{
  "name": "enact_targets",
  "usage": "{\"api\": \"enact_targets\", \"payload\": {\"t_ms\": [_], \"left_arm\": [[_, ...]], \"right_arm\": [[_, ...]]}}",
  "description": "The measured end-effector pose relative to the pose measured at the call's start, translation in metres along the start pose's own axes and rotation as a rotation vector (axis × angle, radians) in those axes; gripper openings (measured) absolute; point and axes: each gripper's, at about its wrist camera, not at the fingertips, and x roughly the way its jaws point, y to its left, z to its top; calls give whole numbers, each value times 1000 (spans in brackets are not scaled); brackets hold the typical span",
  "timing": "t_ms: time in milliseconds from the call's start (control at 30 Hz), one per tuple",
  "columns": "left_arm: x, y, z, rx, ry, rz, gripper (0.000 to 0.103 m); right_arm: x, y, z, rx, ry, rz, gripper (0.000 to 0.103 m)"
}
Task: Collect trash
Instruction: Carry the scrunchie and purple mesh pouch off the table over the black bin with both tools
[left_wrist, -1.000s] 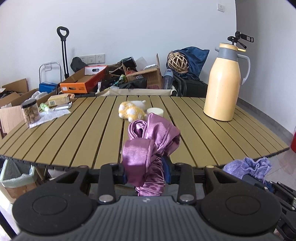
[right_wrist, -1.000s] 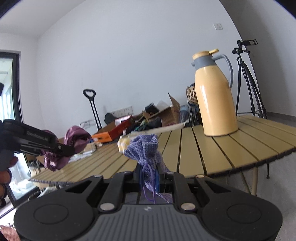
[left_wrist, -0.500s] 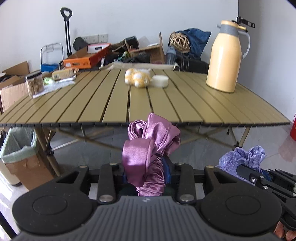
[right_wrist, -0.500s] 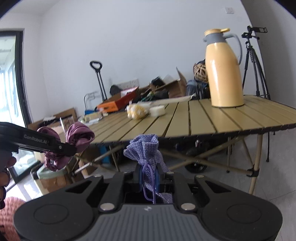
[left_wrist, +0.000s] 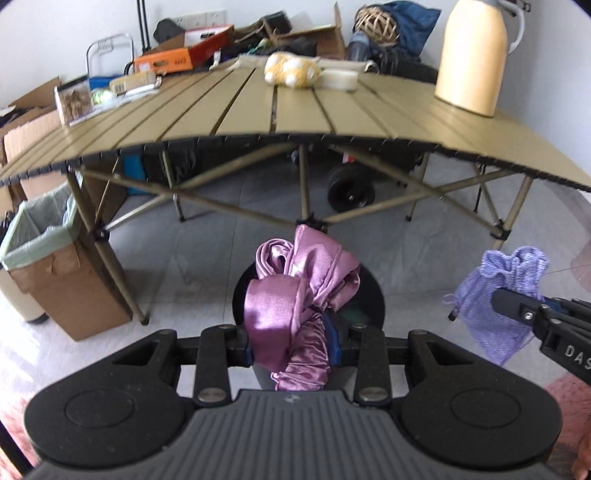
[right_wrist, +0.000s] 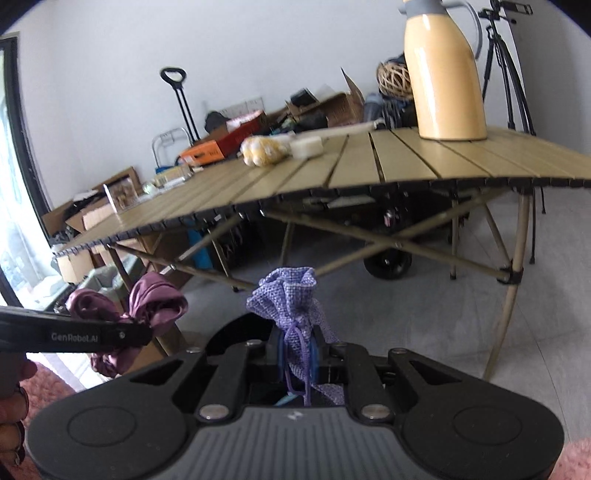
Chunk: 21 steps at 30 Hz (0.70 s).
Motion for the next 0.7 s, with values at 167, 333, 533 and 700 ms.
{"api": "enact_targets", "payload": {"t_ms": [167, 333, 533, 700], "left_arm": [[25, 10, -10, -32, 58, 22, 35], [42, 26, -17, -55, 94, 47, 35], [58, 42, -21, -111, 156, 65, 35], [71, 50, -21, -139, 198, 101, 35]], "right_arm": [[9, 0, -7, 4, 62, -30, 13], [18, 3, -12, -8, 107, -46, 13], [36, 10, -15, -17, 173, -43, 13], [51, 16, -16, -37, 216, -35, 13]]}}
